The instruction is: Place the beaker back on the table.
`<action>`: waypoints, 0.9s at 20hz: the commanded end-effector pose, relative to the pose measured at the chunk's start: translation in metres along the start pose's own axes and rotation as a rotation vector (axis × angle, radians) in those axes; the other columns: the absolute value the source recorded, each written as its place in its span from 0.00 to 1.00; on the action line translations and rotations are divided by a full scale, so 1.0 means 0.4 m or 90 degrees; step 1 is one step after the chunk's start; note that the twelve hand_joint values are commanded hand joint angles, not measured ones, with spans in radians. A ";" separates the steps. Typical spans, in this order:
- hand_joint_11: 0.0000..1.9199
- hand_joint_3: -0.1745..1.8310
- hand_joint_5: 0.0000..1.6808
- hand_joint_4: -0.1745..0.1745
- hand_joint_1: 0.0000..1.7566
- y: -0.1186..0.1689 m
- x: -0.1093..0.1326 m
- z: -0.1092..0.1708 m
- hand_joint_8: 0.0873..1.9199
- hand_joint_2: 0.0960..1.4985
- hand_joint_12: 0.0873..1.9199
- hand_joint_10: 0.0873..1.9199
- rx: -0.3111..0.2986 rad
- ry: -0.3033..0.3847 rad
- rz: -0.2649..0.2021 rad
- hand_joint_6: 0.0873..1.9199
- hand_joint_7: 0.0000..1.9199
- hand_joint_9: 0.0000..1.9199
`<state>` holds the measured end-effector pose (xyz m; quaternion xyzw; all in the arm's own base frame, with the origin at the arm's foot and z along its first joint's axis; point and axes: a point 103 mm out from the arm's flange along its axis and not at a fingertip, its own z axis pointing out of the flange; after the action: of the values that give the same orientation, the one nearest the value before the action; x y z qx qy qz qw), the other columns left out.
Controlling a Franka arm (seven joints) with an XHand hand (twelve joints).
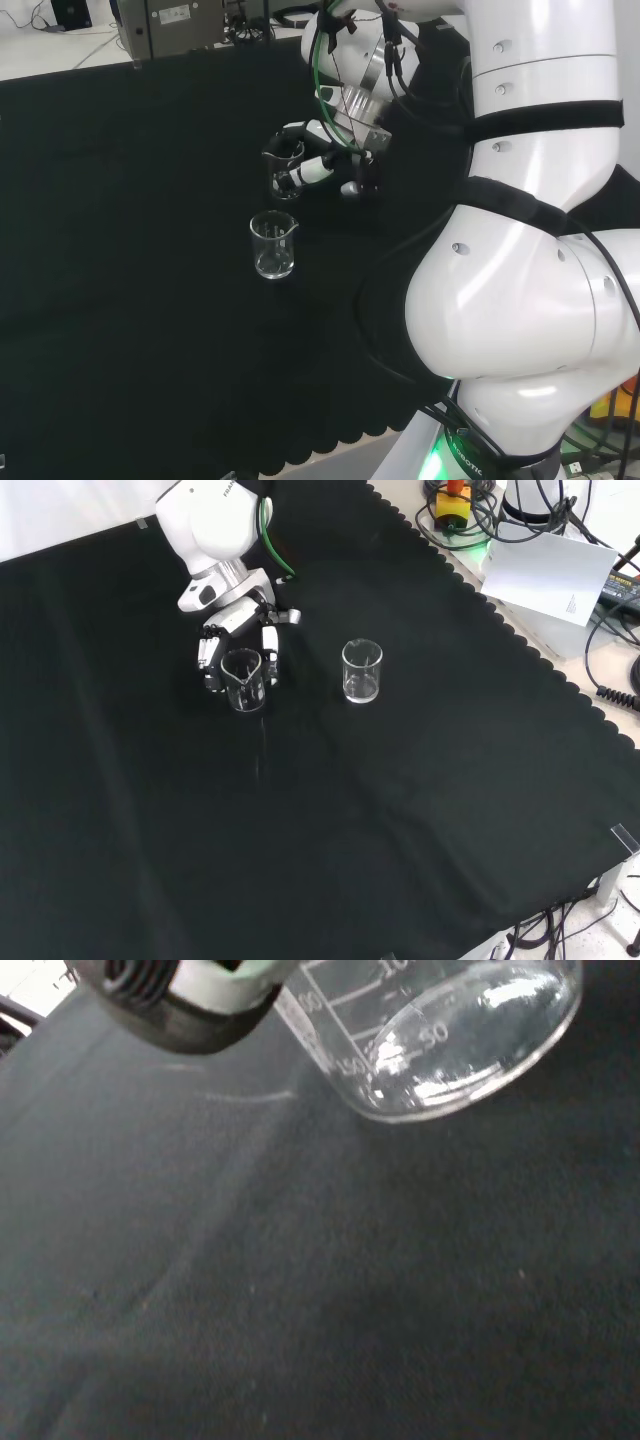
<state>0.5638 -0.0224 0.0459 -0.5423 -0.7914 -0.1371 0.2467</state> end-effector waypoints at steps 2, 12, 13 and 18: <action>0.26 0.00 0.22 0.27 0.57 -0.043 0.015 -0.011 0.36 0.61 0.65 0.23 0.030 -0.023 0.017 0.24 0.22 0.38; 0.12 0.00 0.18 0.23 0.49 -0.078 0.074 -0.083 0.37 0.55 0.71 0.36 0.091 -0.050 0.039 0.05 0.07 0.19; 0.11 0.00 0.18 0.23 0.48 -0.082 0.078 -0.088 0.37 0.55 0.72 0.37 0.089 -0.050 0.043 0.03 0.05 0.17; 0.07 0.00 0.18 0.22 0.46 -0.115 0.130 -0.182 0.37 0.54 0.74 0.38 0.042 -0.077 0.049 0.00 0.02 0.13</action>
<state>0.5334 -0.0266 0.0883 -0.5589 -0.7862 -0.0645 0.2555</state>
